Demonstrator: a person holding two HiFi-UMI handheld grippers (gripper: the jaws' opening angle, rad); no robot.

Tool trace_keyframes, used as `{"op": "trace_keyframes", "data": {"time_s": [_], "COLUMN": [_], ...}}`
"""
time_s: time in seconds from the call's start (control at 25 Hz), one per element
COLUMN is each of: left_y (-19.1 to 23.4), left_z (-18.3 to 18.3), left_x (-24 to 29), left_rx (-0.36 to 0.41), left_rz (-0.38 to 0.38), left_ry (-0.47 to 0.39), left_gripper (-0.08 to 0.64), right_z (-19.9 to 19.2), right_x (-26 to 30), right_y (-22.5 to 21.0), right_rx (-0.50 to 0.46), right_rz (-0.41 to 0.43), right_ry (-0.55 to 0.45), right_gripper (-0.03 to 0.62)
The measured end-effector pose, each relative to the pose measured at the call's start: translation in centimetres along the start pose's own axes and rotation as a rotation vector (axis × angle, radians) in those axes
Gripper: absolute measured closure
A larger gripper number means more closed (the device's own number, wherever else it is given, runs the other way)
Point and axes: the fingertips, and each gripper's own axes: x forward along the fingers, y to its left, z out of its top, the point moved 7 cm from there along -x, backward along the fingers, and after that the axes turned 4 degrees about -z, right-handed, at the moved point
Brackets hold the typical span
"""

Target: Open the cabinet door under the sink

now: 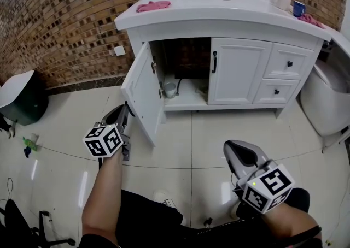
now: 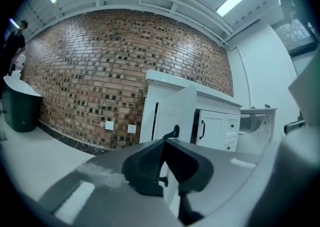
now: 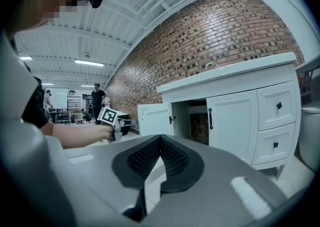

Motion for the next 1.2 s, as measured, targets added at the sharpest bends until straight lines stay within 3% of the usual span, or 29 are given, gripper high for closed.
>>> {"op": "trace_keyframes", "data": {"time_s": [0.16,0.52,0.8,0.88,1.04,1.2], "left_y": [-1.9,-7.7,-13.6,-14.0,-15.1,-16.8], "left_z": [1.1,2.1,0.1,-1.0,-2.2,-1.4], "left_x": [-1.6,-4.5,-5.8,-5.8,-6.0,-7.1], "left_rx": [0.018,-0.052,0.124,0.119,0.032,0.096], "left_rz": [-0.044,-0.258,-0.378,-0.407,-0.485,-0.554], "left_ry": [-0.048,-0.071,-0.048,-0.023,0.004,-0.020], "left_gripper": [0.555,0.557,0.557,0.557,0.557,0.557], "right_z": [0.2,1.1,0.4,-0.1,-1.4,-1.9], "right_x": [-0.3,-0.9,-1.0,-1.1,-1.1,-1.1], "right_y": [-0.3,-0.9,-0.7,-0.5,-0.1,0.1], "right_rx": [-0.005,-0.028,-0.004,-0.005,-0.008,-0.004], "right_rz": [-0.009,-0.028,-0.012,-0.004,0.007,0.013], "right_ry": [-0.010,-0.038,-0.011,0.006,0.053,0.070], "right_gripper": [0.584,0.584,0.584,0.584,0.584,0.584]}}
